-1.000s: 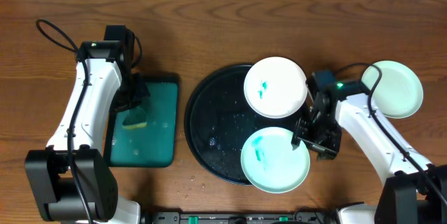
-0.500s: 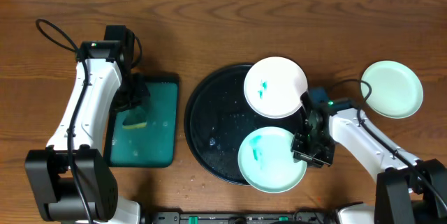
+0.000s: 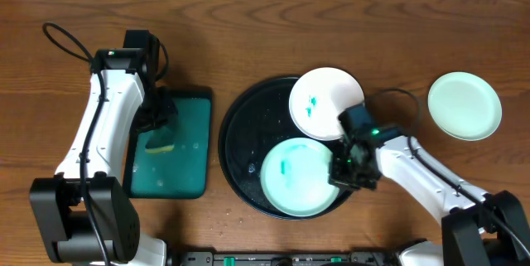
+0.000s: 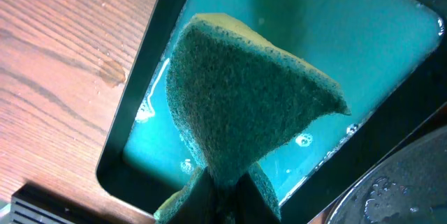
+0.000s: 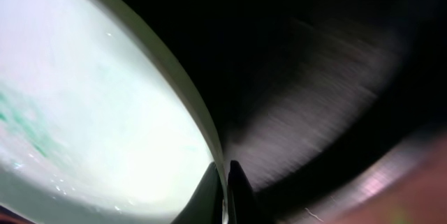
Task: Clean dirty plates on tray and stack at the side
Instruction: 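Move the right gripper back to the lower plate's rim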
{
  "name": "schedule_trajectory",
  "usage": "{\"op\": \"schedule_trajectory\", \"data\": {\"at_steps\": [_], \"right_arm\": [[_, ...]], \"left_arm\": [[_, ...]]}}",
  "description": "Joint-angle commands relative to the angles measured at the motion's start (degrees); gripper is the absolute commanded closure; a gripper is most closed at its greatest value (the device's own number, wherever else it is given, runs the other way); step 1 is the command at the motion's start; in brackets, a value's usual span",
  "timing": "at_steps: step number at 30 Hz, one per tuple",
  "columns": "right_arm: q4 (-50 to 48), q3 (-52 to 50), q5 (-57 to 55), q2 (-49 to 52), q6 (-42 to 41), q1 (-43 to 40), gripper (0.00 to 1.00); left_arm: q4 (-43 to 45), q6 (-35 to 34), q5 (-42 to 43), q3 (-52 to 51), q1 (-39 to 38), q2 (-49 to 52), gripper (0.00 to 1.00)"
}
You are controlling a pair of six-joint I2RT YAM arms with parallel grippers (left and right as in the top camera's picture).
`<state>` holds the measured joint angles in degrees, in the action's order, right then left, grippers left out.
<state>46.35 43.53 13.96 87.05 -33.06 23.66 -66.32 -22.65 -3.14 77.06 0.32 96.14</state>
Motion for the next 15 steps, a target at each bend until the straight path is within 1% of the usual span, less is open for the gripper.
{"op": "schedule_trajectory", "data": {"at_steps": [1, 4, 7, 15], "right_arm": [[-4.7, -0.2, -0.3, -0.3, 1.3, 3.0, 0.99], [-9.2, -0.2, -0.3, 0.5, -1.8, 3.1, 0.99], [-10.5, -0.3, -0.7, 1.6, -3.5, 2.9, 0.99], [-12.1, -0.3, -0.8, 6.2, -3.7, 3.0, 0.99]], "left_arm": [[0.6, 0.3, -0.3, 0.0, 0.2, -0.2, 0.92], [2.0, 0.4, -0.3, 0.0, 0.2, 0.1, 0.93], [2.8, 1.7, -0.3, 0.0, 0.1, 0.9, 0.93], [3.9, 2.9, 4.3, -0.4, 0.2, 7.6, 0.93]]}}
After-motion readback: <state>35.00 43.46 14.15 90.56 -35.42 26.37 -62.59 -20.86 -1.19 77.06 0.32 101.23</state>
